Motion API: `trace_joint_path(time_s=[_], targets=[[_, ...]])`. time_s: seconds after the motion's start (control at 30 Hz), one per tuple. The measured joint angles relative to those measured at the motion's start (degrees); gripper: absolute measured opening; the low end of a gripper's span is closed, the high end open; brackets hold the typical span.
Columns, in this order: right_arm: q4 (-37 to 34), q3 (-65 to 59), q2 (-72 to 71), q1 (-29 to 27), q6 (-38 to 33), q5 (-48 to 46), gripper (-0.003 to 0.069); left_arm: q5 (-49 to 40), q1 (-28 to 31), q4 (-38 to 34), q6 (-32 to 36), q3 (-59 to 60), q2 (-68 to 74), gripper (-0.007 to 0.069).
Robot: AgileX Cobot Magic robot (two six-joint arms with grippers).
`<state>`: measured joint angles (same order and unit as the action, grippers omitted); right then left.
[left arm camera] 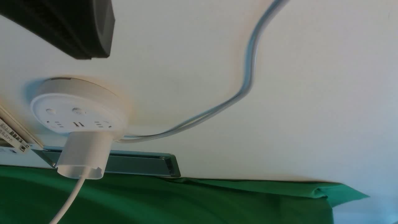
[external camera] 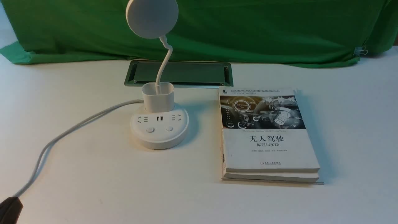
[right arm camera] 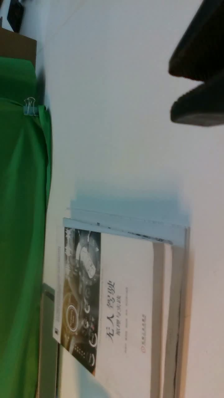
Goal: Turn on the desk lamp on the white desktop with your hand.
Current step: 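Press the power button on the lamp base to turn the lamp on with the left gripper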
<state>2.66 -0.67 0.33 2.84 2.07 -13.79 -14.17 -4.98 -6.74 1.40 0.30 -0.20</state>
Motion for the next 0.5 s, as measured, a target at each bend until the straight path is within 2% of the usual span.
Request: trace_joint_path(time_s=[0.5], targets=[[0.0, 0.0, 0.0, 0.0, 0.0, 0.0, 0.0237, 0.1, 0.0, 0.0, 0.0, 0.0, 0.0, 0.0001]])
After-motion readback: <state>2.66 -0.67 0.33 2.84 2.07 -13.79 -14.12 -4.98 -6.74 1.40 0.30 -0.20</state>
